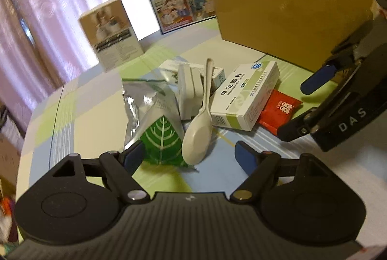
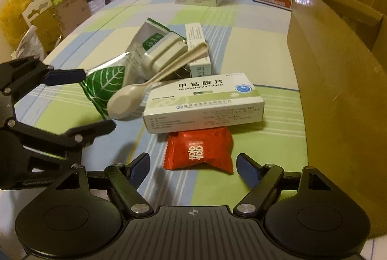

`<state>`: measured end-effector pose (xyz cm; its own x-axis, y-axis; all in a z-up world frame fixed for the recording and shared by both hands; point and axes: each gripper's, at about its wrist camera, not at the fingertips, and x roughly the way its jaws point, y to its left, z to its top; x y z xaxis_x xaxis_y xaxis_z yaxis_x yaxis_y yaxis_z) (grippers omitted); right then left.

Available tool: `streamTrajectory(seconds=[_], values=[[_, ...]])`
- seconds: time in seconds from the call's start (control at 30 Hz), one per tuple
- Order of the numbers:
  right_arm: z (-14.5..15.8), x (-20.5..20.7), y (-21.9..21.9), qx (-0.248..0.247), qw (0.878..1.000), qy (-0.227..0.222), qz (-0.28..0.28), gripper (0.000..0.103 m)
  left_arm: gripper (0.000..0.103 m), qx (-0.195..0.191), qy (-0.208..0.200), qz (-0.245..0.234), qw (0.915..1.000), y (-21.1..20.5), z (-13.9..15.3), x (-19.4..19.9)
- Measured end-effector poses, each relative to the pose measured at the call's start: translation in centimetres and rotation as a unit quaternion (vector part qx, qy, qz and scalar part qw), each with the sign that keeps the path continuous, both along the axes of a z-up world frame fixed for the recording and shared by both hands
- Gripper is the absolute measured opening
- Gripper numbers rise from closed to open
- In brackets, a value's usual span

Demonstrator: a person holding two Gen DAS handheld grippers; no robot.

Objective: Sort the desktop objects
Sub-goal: 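Grasp the white plastic spoon with the left tool while the right tool grasps the red candy packet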

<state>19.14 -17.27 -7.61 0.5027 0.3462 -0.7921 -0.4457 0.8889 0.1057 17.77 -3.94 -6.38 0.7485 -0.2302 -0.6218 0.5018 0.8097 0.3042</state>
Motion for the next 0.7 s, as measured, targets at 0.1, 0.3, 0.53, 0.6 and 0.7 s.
streamTrajectory(seconds=[0.1, 0.3, 0.53, 0.6, 0.7], values=[[-0.2, 0.4, -0.1, 0.002, 1.0, 0.002, -0.004, 0.075, 0.066, 0.016, -0.009, -0.02, 0.9996, -0.6, -0.4, 0.6], [-0.7, 1.1, 0.0, 0.003, 1.0, 0.005, -0.008, 0.073, 0.057, 0.038, -0.001, -0.038, 0.9986, -1.8, -1.9, 2.0], [-0.9, 1.5, 0.7, -0.007, 1.0, -0.007, -0.001, 0.073, 0.027, 0.05, 0.008, -0.033, 0.9982, -2.1, -3.0, 3.2], [-1.0, 1.4, 1.0, -0.013, 1.0, -0.012, 0.002, 0.072, 0.026, 0.047, 0.01, -0.031, 0.9984, -2.1, -3.0, 3.1], [-1.0, 1.2, 1.2, -0.026, 0.999, -0.022, 0.006, 0.056, 0.025, 0.035, 0.022, -0.018, 0.999, -1.9, -2.7, 2.7]])
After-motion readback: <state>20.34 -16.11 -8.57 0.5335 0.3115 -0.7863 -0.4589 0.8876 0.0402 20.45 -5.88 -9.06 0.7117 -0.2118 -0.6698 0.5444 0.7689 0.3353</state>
